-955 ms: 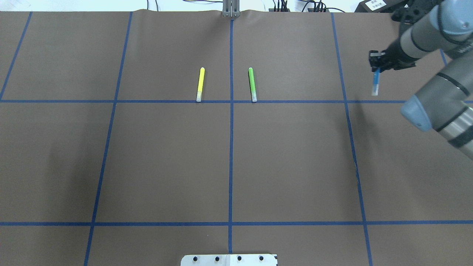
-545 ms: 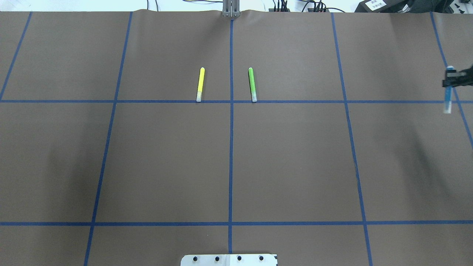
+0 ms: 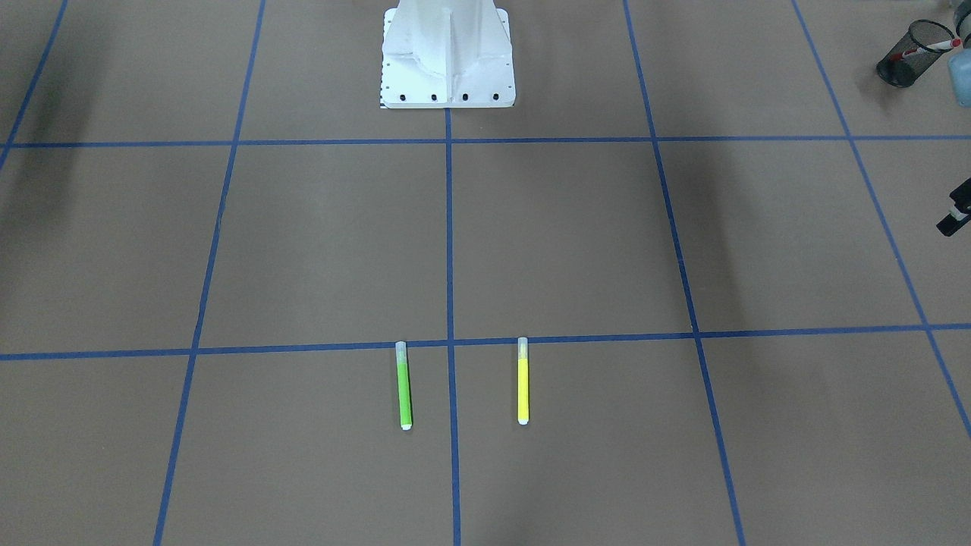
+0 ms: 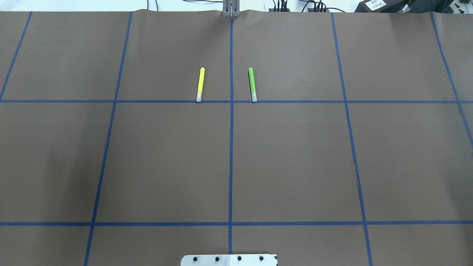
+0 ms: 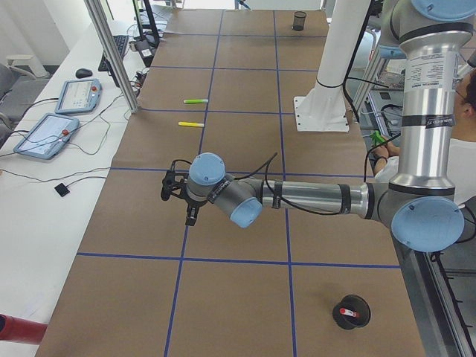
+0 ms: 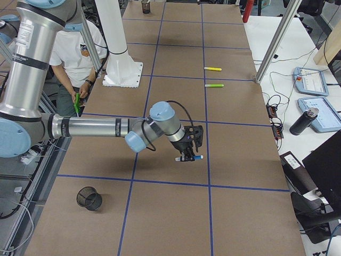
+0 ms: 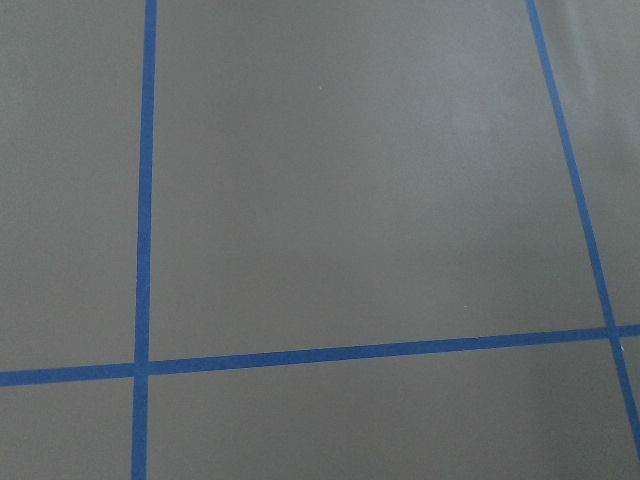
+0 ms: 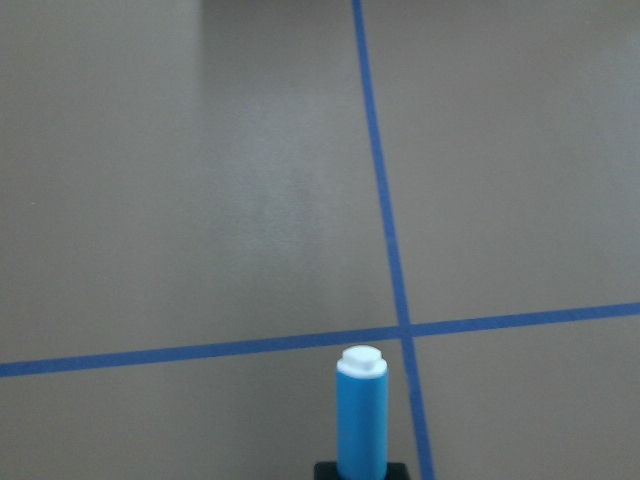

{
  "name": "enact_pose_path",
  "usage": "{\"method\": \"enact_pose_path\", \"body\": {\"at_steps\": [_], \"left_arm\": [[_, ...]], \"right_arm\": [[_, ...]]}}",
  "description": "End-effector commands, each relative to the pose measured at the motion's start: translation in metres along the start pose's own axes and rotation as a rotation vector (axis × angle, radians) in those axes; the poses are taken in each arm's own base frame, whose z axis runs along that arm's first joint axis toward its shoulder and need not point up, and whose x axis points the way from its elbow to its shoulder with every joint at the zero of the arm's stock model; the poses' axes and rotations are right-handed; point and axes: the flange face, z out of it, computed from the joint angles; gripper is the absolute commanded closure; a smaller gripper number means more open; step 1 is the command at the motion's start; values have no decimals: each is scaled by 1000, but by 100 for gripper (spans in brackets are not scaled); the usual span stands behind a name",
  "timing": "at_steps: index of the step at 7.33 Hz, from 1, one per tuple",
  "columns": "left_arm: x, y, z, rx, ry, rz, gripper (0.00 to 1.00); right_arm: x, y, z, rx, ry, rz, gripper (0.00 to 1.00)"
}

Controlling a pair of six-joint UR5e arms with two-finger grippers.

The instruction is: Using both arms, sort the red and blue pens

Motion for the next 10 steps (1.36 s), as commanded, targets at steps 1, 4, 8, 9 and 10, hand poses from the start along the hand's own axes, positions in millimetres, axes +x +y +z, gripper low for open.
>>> {"method": "enact_pose_path", "body": {"at_steps": [1, 4, 8, 9, 10], "left_arm": [[2, 0, 0, -2, 6, 2, 1], [2, 0, -1, 0, 6, 3, 1], [4, 16, -10, 0, 13, 5, 1], [4, 21, -11, -3, 12, 3, 1], [4, 21, -12, -1, 12, 4, 1]], "right_arm": [[61, 93, -64, 111, 12, 19, 100], [133, 226, -92, 317, -11, -3, 100], [118, 301, -119, 487, -130, 13, 100], [114, 319, -117, 517, -132, 13, 100], [113, 340, -107, 558, -114, -7, 100]]}}
